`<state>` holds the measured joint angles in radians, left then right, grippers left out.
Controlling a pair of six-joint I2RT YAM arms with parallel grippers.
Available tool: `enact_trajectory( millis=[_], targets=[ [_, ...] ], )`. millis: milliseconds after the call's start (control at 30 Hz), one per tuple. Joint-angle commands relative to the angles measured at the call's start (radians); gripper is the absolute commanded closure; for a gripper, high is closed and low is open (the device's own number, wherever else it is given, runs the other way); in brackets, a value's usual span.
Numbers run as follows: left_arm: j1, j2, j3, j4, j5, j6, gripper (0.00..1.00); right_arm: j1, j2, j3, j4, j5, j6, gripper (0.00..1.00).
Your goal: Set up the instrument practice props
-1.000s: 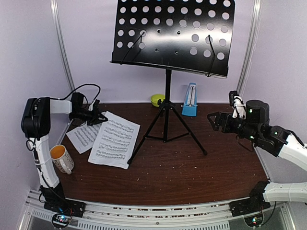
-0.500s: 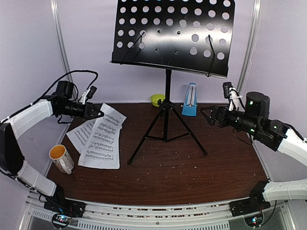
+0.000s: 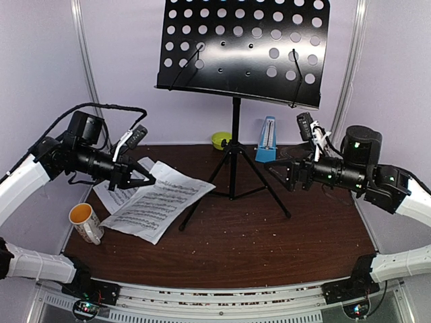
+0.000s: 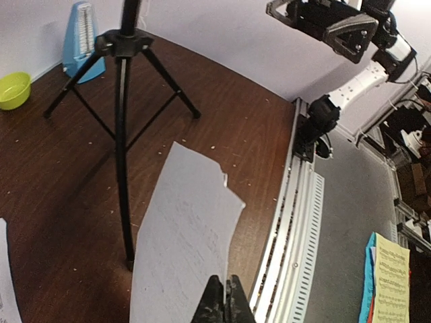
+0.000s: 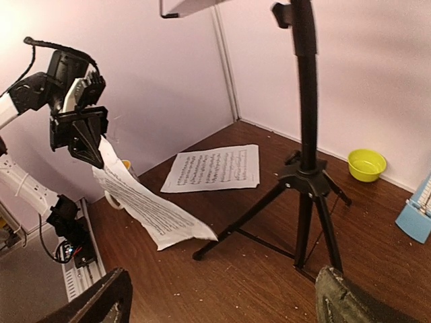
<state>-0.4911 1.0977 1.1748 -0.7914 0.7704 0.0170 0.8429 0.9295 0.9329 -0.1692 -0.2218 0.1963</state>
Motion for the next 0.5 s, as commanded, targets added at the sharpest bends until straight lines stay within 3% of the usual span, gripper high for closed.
enact_trajectory(
  millis=[0,233,467],
  targets=[
    [-0.096,0.033,0.08,-0.034,0.005,0.016,1.0,0.09,0.038,0.095,-0.067,-0.015,-0.106,0.04],
    [-0.245,0.146,0.211,-0.034,-0.062,0.028,1.0,0.264,0.18,0.244,-0.174,-0.01,-0.173,0.04],
    [-0.34,0.238,0.311,-0.022,-0.073,0.069,1.0,0.32,0.299,0.311,-0.169,-0.01,-0.196,0.07]
  ],
)
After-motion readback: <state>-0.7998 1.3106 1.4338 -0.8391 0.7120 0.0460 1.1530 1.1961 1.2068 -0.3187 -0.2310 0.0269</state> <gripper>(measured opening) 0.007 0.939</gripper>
